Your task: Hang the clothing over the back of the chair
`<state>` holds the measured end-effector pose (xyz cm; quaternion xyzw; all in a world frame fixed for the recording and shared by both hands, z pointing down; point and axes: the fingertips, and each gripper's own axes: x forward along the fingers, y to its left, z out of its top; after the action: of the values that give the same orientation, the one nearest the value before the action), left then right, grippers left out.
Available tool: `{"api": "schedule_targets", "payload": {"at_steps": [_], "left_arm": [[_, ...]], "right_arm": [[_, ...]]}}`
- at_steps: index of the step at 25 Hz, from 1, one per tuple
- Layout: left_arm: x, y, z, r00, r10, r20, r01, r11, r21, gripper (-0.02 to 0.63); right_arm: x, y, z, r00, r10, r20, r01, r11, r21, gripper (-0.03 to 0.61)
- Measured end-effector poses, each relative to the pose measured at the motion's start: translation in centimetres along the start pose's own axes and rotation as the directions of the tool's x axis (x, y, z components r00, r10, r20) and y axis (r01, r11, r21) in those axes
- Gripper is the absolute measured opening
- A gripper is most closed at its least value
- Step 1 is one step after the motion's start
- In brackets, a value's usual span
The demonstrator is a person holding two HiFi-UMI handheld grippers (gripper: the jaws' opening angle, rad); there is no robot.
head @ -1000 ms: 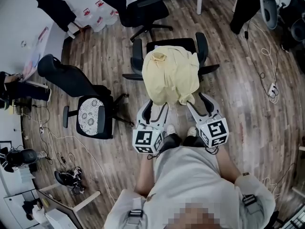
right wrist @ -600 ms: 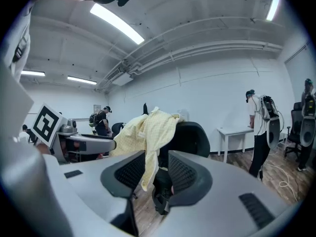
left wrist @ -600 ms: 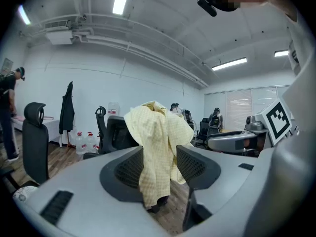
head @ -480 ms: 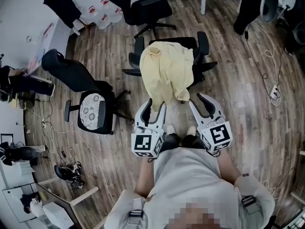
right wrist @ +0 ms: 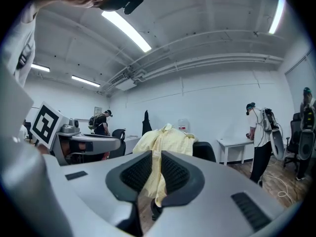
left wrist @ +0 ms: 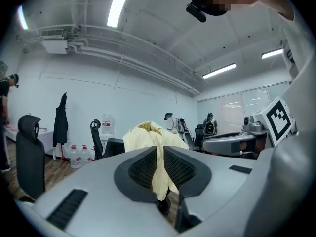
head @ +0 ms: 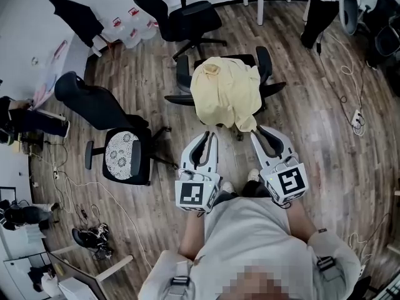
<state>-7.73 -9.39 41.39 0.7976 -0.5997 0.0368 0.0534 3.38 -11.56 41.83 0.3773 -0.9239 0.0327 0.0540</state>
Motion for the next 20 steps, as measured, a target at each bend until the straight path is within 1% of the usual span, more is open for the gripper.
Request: {"api": "schedule_targets", "payload": {"at_steps": [4, 9, 20], "left_arm": [[-0.8, 0.6, 0.3, 0.999, -0.038, 0.006, 0.038, 0.999, -0.001, 0.044], [-1.7, 0.3, -0.2, 0.997, -0.079, 0.002, 0.079, 0.997, -0.010, 0.026], [-2.8, 0.1, -0.3, 0.992, -0.125, 0.002, 0.125, 0.992, -0.007, 0.018]], "right_arm": [[0.0, 1.7, 0.9, 1.000, -0.019, 0.011, 0.019, 1.000, -0.018, 0.051], [-0.8, 2.9, 0.6, 0.999, -0.049, -0.002, 0.049, 0.999, -0.016, 0.034], [-1.1, 4.0, 0.3, 0.996, -0.082, -0.019, 0.081, 0.995, -0.054, 0.021]]}}
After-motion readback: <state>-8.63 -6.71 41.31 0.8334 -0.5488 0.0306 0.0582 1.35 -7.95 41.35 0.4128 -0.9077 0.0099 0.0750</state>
